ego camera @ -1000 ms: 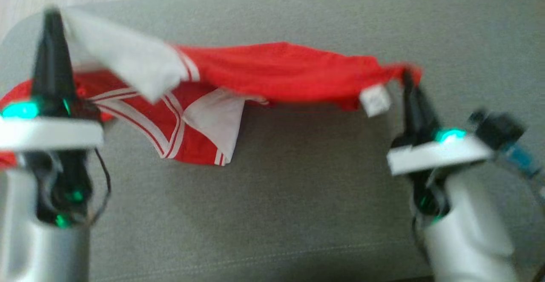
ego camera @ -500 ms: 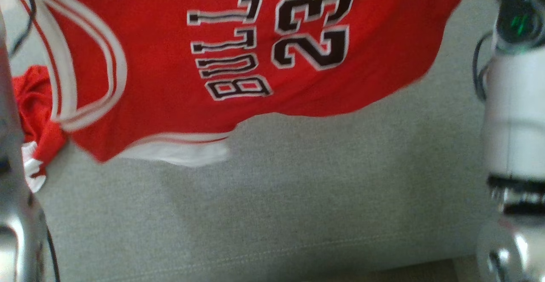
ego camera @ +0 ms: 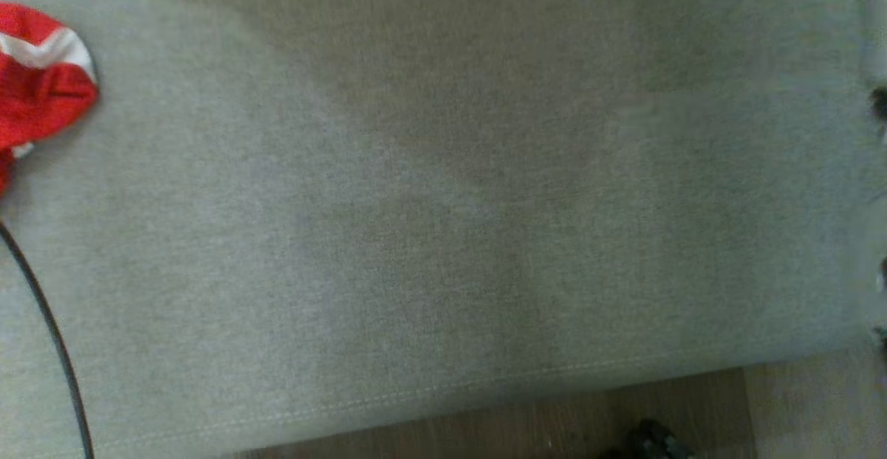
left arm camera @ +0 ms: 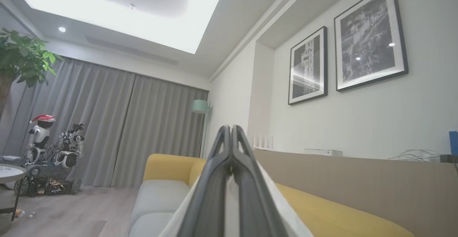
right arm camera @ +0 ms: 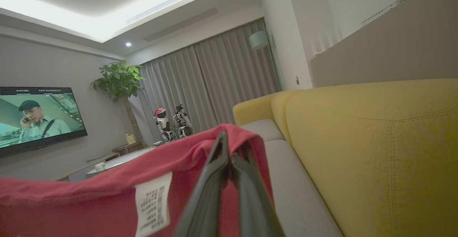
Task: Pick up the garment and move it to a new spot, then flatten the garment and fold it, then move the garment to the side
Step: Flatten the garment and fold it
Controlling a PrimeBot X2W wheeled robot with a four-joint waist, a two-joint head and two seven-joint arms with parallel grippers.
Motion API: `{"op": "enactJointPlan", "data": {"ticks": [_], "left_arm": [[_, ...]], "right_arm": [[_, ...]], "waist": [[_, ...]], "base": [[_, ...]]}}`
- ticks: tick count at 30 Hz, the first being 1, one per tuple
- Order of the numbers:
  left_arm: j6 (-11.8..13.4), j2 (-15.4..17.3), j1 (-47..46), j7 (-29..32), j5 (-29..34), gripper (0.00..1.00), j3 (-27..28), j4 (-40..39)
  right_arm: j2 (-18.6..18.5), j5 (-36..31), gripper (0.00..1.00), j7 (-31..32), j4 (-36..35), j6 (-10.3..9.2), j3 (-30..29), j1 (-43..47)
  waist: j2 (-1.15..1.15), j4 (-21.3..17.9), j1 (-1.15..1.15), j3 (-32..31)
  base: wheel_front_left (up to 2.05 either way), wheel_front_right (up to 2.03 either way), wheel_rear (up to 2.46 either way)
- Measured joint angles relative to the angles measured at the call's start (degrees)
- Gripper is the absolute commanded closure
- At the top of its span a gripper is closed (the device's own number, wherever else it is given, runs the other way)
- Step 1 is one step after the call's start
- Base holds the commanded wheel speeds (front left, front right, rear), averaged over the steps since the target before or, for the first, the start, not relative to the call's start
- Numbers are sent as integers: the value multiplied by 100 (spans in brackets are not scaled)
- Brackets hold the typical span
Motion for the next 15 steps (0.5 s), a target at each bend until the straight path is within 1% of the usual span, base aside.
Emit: {"op": "enactJointPlan", "data": {"ticks": [4,7,9,11,15], "left_arm": [[-78,-111,-518,-420,3,100,-44,450],[-99,-210,-487,-485,-245,100,-65,628],[-100,-235,-224,-520,-506,100,-233,589],[-101,-226,246,-525,-871,100,-479,360],[-101,-121,1621,-524,-1600,100,-1005,-209]], "right_arm": [[-121,-271,100,-469,399,0,85,-587],[-248,-294,100,-635,703,0,121,-829],[-298,-292,100,-742,927,0,134,-806],[-323,-244,100,-838,1148,0,134,-717],[-420,-57,100,-958,1556,0,38,-115]], "waist": [[0,30,0,448],[0,166,1,688],[0,308,0,772],[0,451,-1,820],[0,661,0,739]], "base": [[0,0,0],[0,0,0],[0,0,0],[0,0,0],[0,0,0]]}}
